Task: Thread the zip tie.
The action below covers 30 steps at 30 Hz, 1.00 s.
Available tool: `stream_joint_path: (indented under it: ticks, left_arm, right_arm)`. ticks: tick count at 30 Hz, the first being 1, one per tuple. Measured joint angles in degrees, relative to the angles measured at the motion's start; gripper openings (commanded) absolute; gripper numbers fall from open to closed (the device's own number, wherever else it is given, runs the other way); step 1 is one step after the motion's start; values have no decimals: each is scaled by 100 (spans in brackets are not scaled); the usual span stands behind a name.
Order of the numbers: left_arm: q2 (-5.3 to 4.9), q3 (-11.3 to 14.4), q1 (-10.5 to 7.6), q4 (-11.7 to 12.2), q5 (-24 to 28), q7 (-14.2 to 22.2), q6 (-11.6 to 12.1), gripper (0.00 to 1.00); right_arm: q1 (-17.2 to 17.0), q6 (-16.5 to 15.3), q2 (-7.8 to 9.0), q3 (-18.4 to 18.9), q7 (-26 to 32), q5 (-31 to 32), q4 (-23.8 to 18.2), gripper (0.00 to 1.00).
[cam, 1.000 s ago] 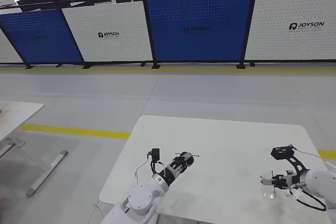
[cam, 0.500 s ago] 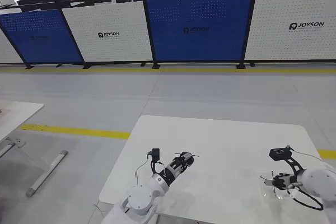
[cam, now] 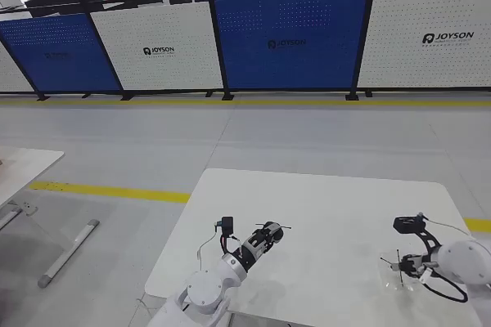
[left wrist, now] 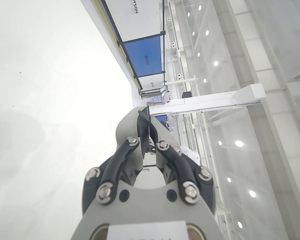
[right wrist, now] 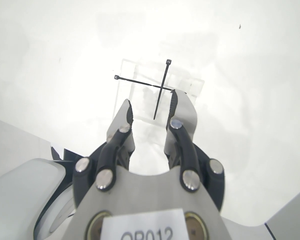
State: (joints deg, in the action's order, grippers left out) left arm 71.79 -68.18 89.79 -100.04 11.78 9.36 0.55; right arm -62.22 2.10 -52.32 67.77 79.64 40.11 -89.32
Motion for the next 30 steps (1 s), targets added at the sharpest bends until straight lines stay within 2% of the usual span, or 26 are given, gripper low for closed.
stream_joint_path:
  ticks: [7,12,16,24,30]
  left_arm:
    - [0,0,0,0,0,0,0,0]
    - [0,0,0,0,0,0,0,0]
    - [0,0,0,0,0,0,0,0]
    - [0,0,0,0,0,0,0,0]
    - [0,0,0,0,0,0,0,0]
  right_arm:
    - [141,289,104,-309,0,-54,44,32]
    - [281,433,167,-530,0,-103,118,27]
    - [431,520,204,-736,0,-171,221,27]
    - [732,510,239,-1118,0,-380,461,20]
    - [892,531,261,-1336,0,-511,597,19]
